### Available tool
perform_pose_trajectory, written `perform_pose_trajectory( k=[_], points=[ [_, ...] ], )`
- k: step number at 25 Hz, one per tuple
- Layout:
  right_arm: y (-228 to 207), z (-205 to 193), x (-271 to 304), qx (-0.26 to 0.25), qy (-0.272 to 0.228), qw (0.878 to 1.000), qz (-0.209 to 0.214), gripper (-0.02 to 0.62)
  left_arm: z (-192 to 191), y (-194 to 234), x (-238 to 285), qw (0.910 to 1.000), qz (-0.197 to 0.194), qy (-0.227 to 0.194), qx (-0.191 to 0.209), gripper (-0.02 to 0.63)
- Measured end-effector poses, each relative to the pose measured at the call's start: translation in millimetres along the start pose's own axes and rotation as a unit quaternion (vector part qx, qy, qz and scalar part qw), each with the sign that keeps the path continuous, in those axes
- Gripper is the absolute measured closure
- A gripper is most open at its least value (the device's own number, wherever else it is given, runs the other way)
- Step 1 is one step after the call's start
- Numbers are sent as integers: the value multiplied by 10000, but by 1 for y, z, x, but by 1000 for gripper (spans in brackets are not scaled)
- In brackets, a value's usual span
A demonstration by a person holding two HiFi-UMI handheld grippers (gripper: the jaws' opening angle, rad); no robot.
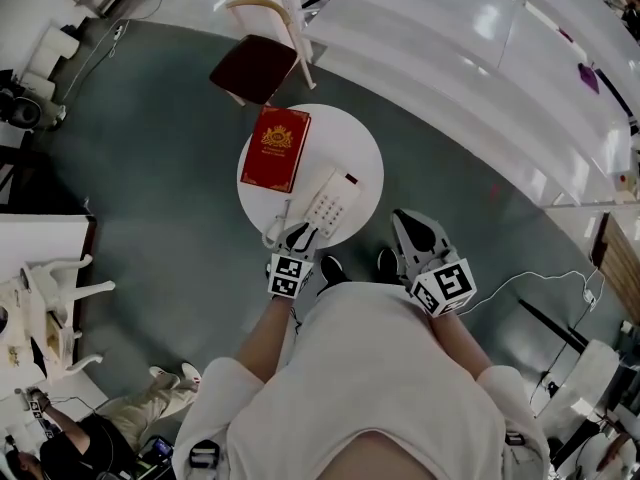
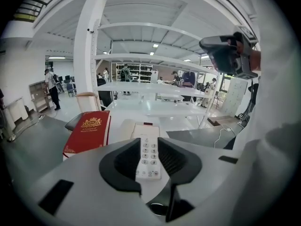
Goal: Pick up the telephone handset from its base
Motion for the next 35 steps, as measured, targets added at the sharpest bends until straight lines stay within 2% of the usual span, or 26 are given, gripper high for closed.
perform_pose_trajectory(
  k=[1, 2, 6, 10, 20, 30, 35],
  points=[
    [-1, -1, 0, -5, 9, 10000, -2, 586, -1, 1, 5, 10000, -20, 51, 6, 469],
    [-2, -1, 0, -3, 20, 10000, -12, 586, -1, 3, 10, 10000, -23, 94, 16, 438],
    [-7, -3, -1, 51, 52, 9999, -117, 586, -5, 13, 28, 9993, 25, 366, 12, 363],
    [-15, -4, -2, 148, 66, 9995, -254, 586, -10, 22, 48, 9978, -66, 645, -110, 330],
    [-24, -6, 0, 231, 109, 9982, -534, 586, -15, 55, 93, 9927, -8, 1190, 189, 322],
    [-32, -14, -12, 352, 242, 9946, -942, 586, -20, 85, 134, 9864, -170, 1593, 354, 322],
    [-34, -18, -21, 407, 289, 9926, -1104, 586, -21, 87, 143, 9839, -310, 1677, 536, 324]
  ],
)
Point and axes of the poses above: the fingertips, and each gripper's own axes: x forward along the fingers, y to its left, z out of its top, the point moved 5 cm from there along -x, backward along the fingers, and after that the axes turned 2 degrees about -y, right-handed, at the moved point
